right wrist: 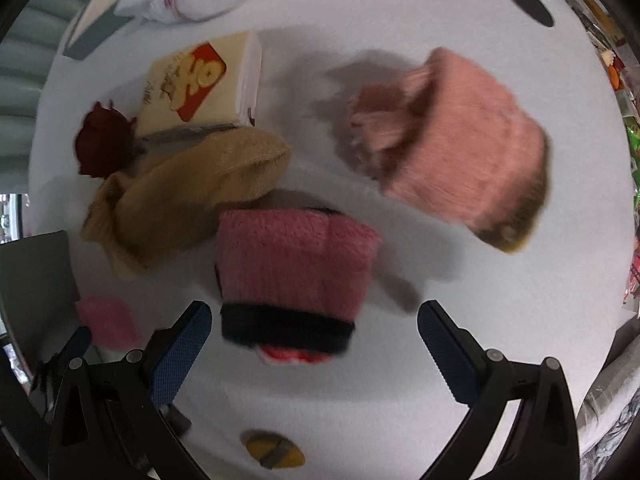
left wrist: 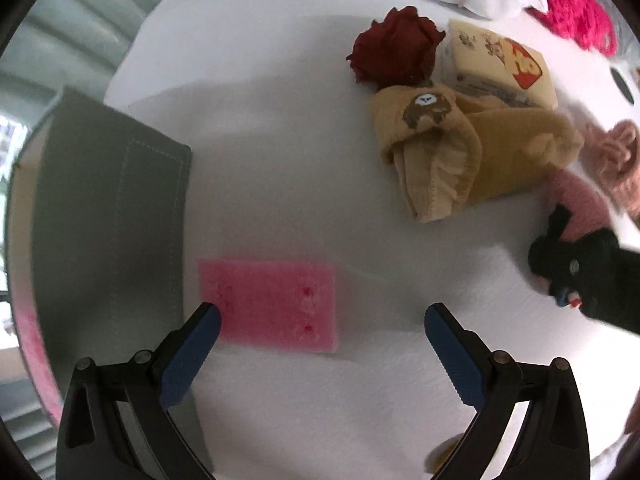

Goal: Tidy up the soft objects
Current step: 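Grasp the pink sponge with the left tool while the right tool grasps the pink knitted sock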

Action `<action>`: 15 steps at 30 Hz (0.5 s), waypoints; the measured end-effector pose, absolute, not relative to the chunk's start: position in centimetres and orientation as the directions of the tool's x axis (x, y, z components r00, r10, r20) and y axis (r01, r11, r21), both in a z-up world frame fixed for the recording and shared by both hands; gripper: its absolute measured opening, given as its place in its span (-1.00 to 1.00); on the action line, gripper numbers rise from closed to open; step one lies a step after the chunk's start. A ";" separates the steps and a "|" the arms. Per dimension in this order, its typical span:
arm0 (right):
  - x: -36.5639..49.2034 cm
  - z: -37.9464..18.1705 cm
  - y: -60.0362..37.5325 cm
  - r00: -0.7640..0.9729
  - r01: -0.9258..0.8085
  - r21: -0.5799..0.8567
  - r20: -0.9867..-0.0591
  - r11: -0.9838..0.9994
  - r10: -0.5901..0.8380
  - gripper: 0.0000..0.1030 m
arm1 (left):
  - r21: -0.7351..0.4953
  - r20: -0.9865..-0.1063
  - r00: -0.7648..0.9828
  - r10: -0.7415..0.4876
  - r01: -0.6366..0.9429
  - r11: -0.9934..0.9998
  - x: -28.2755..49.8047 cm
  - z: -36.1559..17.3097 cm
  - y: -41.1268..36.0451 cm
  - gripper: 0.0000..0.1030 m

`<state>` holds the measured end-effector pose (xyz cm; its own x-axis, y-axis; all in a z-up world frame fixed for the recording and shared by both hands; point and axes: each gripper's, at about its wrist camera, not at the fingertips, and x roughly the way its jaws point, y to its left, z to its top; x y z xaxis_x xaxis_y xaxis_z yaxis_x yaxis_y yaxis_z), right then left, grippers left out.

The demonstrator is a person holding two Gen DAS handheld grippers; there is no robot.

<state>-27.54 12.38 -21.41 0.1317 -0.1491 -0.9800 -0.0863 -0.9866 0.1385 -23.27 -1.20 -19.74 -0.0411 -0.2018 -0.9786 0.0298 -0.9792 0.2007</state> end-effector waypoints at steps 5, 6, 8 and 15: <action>-29.0 -22.4 9.9 0.171 -0.047 0.080 -0.981 -0.996 -0.087 1.00 | 0.223 -0.974 -0.030 -0.226 0.082 -0.971 -23.9 -19.7 -2.0 0.98; -29.1 -22.4 9.6 0.180 -0.034 0.072 -0.981 -0.997 -0.077 1.00 | 0.185 -0.982 -0.023 -0.188 0.111 -0.976 -24.1 -19.8 -2.5 0.98; -29.2 -22.5 9.1 0.183 -0.033 0.068 -0.980 -0.997 -0.073 1.00 | 0.151 -0.988 -0.015 -0.154 0.133 -0.980 -24.5 -19.8 -3.3 0.98; -29.3 -22.4 10.1 0.201 -0.095 0.041 -0.978 -0.995 -0.059 1.00 | 0.122 -0.992 -0.022 -0.122 0.013 -0.992 -24.5 -19.4 -2.0 0.98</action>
